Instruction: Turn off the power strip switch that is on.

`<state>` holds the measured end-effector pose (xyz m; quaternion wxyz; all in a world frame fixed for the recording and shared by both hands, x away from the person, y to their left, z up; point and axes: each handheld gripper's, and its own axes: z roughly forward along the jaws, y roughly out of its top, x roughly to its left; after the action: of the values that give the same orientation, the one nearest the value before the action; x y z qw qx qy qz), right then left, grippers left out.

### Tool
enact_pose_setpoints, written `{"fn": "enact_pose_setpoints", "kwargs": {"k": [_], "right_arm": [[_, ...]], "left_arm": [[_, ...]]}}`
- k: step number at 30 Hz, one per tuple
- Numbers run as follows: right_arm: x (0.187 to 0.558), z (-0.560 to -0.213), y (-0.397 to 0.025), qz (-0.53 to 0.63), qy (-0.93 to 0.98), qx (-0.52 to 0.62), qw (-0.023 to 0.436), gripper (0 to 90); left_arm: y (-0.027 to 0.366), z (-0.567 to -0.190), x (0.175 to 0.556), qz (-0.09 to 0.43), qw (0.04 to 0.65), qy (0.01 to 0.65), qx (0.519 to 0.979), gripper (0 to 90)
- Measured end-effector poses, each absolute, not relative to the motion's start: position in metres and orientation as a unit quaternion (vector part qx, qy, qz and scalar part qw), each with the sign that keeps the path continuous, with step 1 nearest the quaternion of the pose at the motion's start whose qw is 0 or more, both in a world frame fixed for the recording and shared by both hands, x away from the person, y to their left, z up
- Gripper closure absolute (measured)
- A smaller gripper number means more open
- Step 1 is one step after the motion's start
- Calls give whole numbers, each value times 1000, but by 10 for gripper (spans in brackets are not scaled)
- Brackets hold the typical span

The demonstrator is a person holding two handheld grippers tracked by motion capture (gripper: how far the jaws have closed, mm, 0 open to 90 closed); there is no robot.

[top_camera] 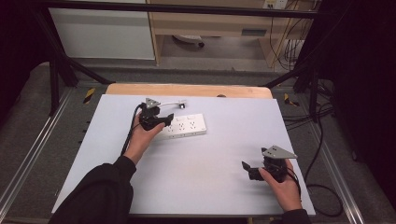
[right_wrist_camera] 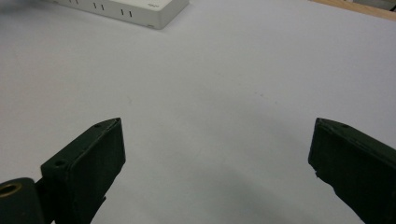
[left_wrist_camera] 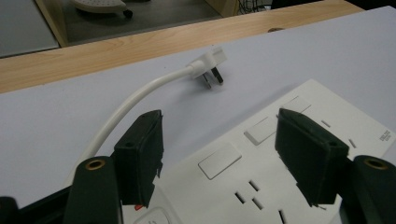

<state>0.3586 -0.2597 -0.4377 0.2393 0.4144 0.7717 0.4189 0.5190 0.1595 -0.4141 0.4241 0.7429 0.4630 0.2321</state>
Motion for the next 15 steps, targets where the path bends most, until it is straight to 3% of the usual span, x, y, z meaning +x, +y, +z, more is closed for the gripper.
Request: {"fn": "enact_pose_setpoints", "kwargs": {"k": [10,15], "right_arm": [[359,-438,-260,419,772,414,238,43],[359,-438,-260,420,772,414,238,44]], "left_arm": [[152,-415,526,214,412,459,758,513],[151,-416,527,211,412,462,757,560]]}}
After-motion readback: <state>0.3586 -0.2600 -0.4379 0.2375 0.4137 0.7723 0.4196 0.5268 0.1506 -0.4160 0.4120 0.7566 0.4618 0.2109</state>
